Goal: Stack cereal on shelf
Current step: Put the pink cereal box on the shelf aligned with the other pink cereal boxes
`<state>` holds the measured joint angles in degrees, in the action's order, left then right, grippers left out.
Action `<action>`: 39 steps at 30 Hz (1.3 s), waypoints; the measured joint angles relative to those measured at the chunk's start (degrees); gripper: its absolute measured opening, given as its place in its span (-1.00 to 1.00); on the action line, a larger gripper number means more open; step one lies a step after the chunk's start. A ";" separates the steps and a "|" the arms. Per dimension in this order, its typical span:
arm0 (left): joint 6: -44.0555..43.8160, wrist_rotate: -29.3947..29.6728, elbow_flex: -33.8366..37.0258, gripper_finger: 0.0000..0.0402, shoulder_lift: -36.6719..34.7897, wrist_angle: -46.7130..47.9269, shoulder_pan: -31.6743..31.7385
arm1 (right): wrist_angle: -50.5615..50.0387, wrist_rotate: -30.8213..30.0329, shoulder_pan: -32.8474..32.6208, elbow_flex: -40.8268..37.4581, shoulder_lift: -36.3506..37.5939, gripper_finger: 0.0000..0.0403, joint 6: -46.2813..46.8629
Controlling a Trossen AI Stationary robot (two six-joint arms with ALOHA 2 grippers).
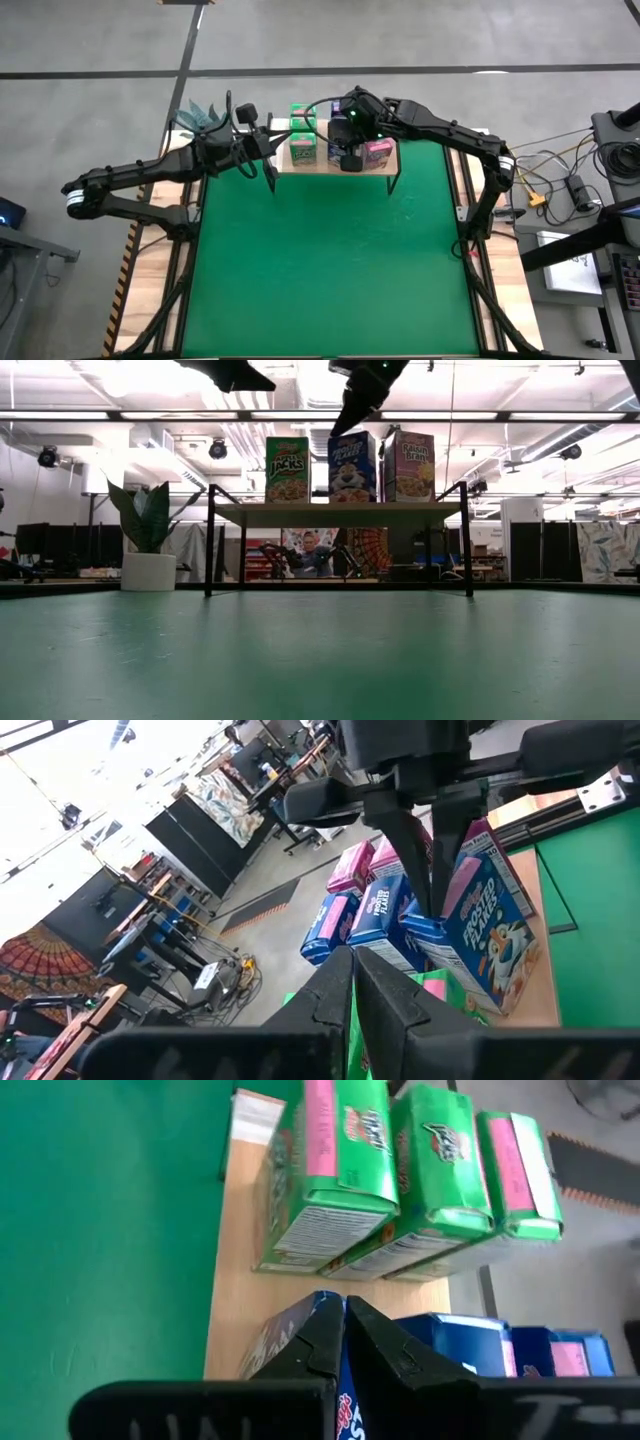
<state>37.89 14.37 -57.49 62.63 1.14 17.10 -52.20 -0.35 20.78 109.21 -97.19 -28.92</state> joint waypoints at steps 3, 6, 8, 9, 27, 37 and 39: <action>-0.02 0.00 0.00 -1.00 0.00 -0.02 0.00 | -0.35 2.25 0.00 -0.02 0.28 -0.96 -3.27; -0.03 0.00 0.00 -1.00 0.00 -0.08 -0.02 | 0.19 2.09 -0.02 0.04 0.59 -0.96 -4.56; -0.04 -0.02 0.00 -1.00 0.00 -0.09 0.00 | 0.15 1.97 -0.02 0.52 1.04 -0.96 -4.49; -0.04 -0.01 0.00 -1.00 0.00 -0.14 0.00 | -0.15 1.84 -0.02 0.89 1.33 -0.96 -4.13; -0.04 -0.04 0.00 -1.00 0.07 -0.30 0.00 | -19.37 2.45 -0.63 3.93 2.69 -0.95 2.03; -0.07 -0.04 0.00 -1.00 0.07 -0.28 0.00 | -19.31 1.84 -0.61 3.87 2.69 -0.95 0.67; -0.07 -0.04 0.00 -1.00 0.07 -0.28 0.00 | -19.29 1.75 -0.61 3.87 2.67 -0.95 0.53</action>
<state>37.82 14.33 -57.49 62.70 0.86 17.10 -71.49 1.40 20.16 113.08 -94.52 -28.39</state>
